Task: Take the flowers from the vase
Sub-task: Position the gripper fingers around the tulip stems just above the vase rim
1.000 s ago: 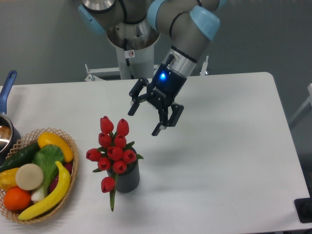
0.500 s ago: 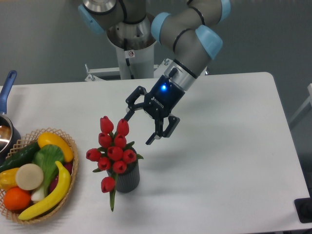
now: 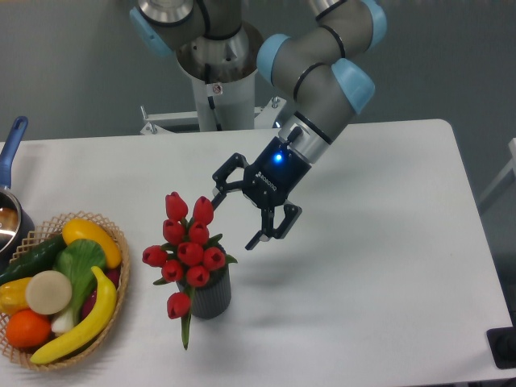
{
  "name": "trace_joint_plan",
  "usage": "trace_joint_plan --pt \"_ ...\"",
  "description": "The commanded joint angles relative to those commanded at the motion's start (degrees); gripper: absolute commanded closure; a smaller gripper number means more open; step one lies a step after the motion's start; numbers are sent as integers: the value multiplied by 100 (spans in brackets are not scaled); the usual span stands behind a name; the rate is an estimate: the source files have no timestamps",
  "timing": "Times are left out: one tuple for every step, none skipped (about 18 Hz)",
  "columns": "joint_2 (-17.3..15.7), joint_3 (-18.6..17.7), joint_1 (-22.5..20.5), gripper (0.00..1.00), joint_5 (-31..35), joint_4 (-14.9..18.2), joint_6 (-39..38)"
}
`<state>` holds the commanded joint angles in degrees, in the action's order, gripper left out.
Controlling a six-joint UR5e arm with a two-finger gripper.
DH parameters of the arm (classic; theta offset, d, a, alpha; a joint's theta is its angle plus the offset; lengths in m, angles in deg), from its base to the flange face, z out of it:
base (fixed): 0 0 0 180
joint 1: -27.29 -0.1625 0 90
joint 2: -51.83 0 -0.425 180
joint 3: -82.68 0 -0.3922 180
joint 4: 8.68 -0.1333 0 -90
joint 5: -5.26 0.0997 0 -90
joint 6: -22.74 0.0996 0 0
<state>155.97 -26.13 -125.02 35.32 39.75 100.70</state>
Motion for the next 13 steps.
trace_joint_plan --pt "53 35 26 0 0 0 0" --pt "79 62 61 0 -9 0 0" --pt "106 80 97 0 -9 0 0" --pt "141 106 106 0 -9 0 0" --pt "167 141 123 0 0 0 0" --pt "185 141 158 0 -9 -9 0" --pt "211 141 211 0 0 -35 0" --pt "211 150 220 0 -9 -35 0" --pt "229 159 237 0 0 -35 0" --pt "246 168 272 0 0 -35 9" --pt "255 185 316 0 0 -35 9" --pt "255 194 351 0 0 -35 9" --pt "255 194 360 0 -9 -35 9"
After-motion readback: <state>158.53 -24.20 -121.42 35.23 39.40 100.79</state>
